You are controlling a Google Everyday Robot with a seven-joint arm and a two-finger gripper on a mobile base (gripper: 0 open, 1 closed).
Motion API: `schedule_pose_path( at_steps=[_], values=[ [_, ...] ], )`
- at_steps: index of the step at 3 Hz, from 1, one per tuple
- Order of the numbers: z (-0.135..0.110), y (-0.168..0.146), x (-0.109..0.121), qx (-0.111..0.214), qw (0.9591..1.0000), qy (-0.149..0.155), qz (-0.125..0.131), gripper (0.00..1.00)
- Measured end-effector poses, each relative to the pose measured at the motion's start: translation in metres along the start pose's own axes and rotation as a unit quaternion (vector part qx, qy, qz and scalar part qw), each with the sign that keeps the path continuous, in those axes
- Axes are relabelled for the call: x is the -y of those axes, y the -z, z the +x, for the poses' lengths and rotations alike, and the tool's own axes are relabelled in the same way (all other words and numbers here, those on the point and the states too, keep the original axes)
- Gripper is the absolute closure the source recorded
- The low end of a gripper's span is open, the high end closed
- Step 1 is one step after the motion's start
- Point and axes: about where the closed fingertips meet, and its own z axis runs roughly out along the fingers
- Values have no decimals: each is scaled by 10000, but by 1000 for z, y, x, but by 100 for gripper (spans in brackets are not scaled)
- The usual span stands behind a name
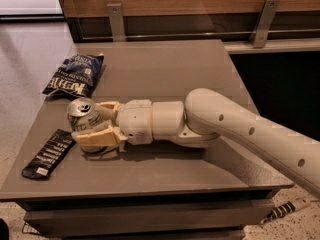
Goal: Move 7up can near rxbar chocolate
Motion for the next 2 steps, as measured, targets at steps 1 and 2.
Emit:
schedule_pose_path(
  at_steps=[1,2],
  values=[
    [-1,-1,-1,-1,10000,6,-17,15],
    [-1,-3,-2,-1,10000,12,-36,0]
  ],
)
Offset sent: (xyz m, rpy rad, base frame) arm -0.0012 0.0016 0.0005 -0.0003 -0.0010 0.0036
